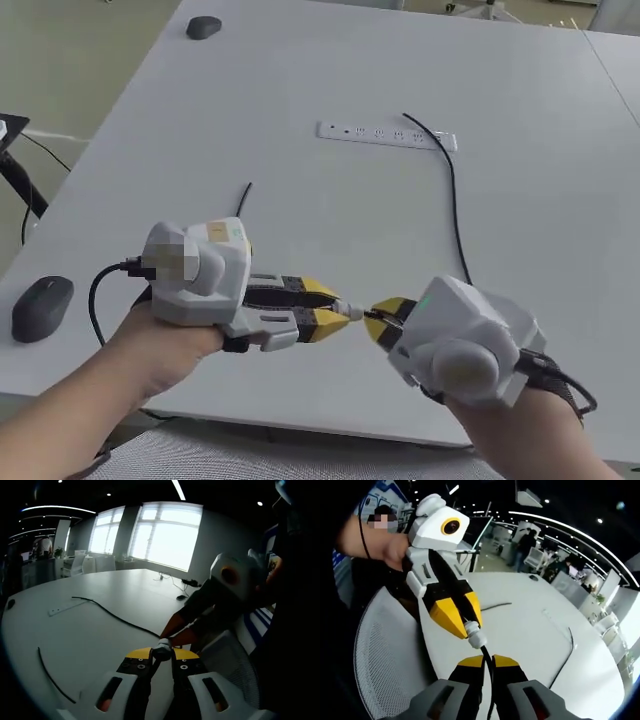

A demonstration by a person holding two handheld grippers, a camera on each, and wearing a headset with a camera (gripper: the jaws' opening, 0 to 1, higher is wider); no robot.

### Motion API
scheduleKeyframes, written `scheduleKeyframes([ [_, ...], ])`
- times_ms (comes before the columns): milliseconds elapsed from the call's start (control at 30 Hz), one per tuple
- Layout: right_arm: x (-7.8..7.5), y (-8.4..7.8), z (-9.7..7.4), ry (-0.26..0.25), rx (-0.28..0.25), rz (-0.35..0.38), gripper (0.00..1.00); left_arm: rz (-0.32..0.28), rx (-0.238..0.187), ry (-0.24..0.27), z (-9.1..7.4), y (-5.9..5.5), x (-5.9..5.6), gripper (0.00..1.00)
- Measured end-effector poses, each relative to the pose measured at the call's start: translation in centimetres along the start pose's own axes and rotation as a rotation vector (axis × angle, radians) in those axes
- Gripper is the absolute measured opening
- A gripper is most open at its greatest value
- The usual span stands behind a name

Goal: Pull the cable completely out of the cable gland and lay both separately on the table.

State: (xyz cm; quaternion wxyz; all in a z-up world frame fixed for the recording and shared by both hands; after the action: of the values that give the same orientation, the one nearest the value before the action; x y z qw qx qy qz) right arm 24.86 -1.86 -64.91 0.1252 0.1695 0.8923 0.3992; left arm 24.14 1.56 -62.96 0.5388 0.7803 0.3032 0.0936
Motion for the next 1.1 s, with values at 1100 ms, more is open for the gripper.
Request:
scheduleKeyframes([
  [1100,-3.1,-8.7,0.3,-0.087,0.023,0.597,0.00,-0.009,-0.013,0.004,0.0,0.3,-0.1,0.15],
])
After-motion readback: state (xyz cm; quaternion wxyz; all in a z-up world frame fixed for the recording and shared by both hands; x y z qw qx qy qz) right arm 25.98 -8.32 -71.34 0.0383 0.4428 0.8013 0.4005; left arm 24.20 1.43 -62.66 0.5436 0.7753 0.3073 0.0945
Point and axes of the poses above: the centre of the closed fingertips' face, and the gripper's own axes: z roughly forward along the fingers, x roughly to its left, y roughly out of its top, the point moved 1 cm from there along -z, roughly backward along the fingers, and after that the axes turned 10 degrees about y, right-handed, at the moved point
